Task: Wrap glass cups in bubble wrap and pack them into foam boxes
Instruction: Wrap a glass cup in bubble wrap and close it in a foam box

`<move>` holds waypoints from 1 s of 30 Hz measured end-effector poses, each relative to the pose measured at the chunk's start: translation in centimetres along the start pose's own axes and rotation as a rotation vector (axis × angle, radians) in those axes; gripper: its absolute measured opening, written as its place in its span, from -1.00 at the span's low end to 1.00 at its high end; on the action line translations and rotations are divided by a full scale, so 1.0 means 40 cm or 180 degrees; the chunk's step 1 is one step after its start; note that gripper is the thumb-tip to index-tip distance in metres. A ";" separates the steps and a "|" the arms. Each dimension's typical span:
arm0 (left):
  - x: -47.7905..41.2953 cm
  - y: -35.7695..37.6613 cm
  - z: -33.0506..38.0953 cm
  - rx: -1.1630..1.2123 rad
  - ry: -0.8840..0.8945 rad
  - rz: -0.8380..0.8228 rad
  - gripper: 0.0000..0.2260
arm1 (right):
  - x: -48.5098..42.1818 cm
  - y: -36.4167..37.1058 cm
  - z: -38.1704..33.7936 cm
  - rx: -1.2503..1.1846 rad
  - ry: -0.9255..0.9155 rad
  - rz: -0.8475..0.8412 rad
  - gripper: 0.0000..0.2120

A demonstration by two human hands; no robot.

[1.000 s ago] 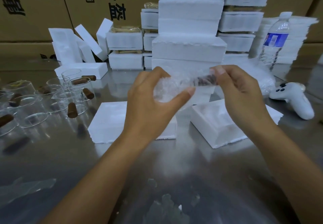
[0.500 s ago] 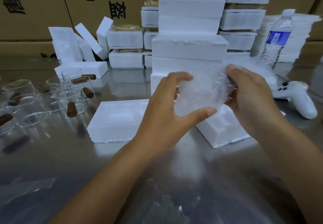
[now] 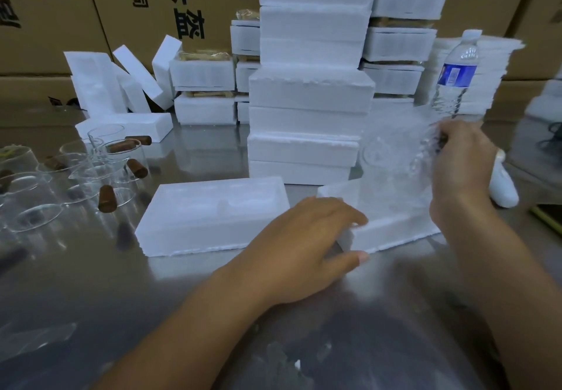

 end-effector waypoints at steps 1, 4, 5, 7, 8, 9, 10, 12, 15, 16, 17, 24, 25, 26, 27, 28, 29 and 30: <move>0.000 -0.009 -0.009 0.0034 -0.0083 0.0055 -0.65 | 0.003 0.008 0.002 0.0061 -0.0046 -0.0053 -0.83; 0.001 -0.031 -0.039 0.0073 -0.0266 0.0190 -0.75 | 0.016 0.034 0.027 0.0110 0.0119 -0.0231 -0.80; 0.001 -0.038 -0.047 0.0051 -0.0302 0.0230 -0.77 | 0.024 0.051 0.034 0.0130 0.0153 -0.0392 -0.78; 0.002 -0.054 -0.061 0.0023 -0.0380 0.0356 -0.81 | 0.037 0.085 0.050 0.0184 0.0201 -0.0798 -0.78; 0.003 -0.064 -0.070 0.0020 -0.0431 0.0439 -0.80 | 0.046 0.100 0.056 0.0249 0.0224 -0.0993 -0.78; 0.004 -0.073 -0.079 0.0021 -0.0486 0.0520 -0.77 | 0.053 0.111 0.064 0.0322 0.0254 -0.1153 -0.79; 0.005 -0.082 -0.088 0.0025 -0.0542 0.0585 -0.74 | 0.058 0.121 0.072 0.0367 0.0302 -0.1287 -0.79; 0.007 -0.099 -0.106 0.0073 -0.0660 0.0673 -0.64 | 0.067 0.138 0.088 0.0435 0.0428 -0.1538 -0.78; 0.009 -0.110 -0.136 0.0315 -0.0879 0.0698 -0.54 | 0.084 0.160 0.098 0.0769 0.0272 -0.1967 -0.81; 0.009 -0.109 -0.142 0.0396 -0.0921 0.0674 -0.53 | 0.087 0.163 0.096 0.0951 0.0108 -0.2039 -0.84; 0.009 -0.106 -0.146 0.0447 -0.0936 0.0637 -0.53 | 0.086 0.164 0.094 0.1116 -0.0068 -0.2059 -0.88; 0.020 -0.104 -0.181 0.0424 -0.1184 0.0529 -0.45 | 0.074 0.142 0.078 0.1545 -0.0659 -0.1737 -0.85; 0.023 -0.102 -0.188 0.0376 -0.1248 0.0457 -0.40 | 0.076 0.141 0.077 0.1655 -0.0729 -0.1695 -0.85; 0.027 -0.101 -0.196 0.0308 -0.1316 0.0376 -0.36 | 0.076 0.141 0.076 0.1731 -0.0781 -0.1669 -0.85; 0.031 -0.099 -0.205 0.0226 -0.1394 0.0301 -0.31 | 0.076 0.140 0.074 0.1771 -0.0815 -0.1650 -0.86; 0.037 -0.099 -0.213 0.0143 -0.1481 0.0240 -0.29 | 0.073 0.138 0.071 0.1777 -0.0831 -0.1624 -0.86; 0.043 -0.099 -0.220 0.0079 -0.1560 0.0193 -0.28 | 0.065 0.132 0.068 0.1749 -0.0825 -0.1561 -0.85; 0.047 -0.098 -0.225 0.0027 -0.1610 0.0155 -0.28 | 0.054 0.121 0.064 0.1679 -0.0794 -0.1443 -0.86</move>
Point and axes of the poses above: each hand's wrist, its own x-axis away from the middle knuckle, its own y-axis out of the palm, z = x × y, the point moved 9 cm from there along -x, towards the middle knuckle, and after that the axes turned 4 degrees about z, right-handed, at the moved point
